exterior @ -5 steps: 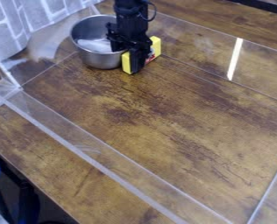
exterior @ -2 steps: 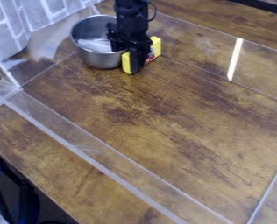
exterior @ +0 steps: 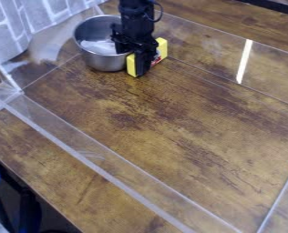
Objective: Move the yellow butter to the right side of the table
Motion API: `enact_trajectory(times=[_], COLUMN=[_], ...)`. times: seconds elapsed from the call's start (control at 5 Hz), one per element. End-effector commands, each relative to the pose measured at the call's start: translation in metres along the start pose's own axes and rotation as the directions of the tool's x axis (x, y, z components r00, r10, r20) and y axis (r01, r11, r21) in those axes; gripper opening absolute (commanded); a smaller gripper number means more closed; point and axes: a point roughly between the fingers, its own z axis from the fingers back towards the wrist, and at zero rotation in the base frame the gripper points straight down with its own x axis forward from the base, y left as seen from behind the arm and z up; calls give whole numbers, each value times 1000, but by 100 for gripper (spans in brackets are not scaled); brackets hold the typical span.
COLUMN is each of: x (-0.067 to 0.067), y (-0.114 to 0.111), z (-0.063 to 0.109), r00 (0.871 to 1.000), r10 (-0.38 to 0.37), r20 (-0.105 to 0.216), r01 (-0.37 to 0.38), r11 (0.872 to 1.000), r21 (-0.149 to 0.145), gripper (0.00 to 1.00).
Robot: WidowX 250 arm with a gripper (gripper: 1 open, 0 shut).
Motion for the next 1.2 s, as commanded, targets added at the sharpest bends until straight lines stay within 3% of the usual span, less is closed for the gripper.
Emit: enact_trajectory(times=[0.0,1.0], x=[1,1], y=[5,4], z=[-2,-7], r00=[1000,1000], r10=[14,9], r20=[14,3], r01=[-15,-9], r11=[1000,1000], r21=[7,16], gripper=[0,0])
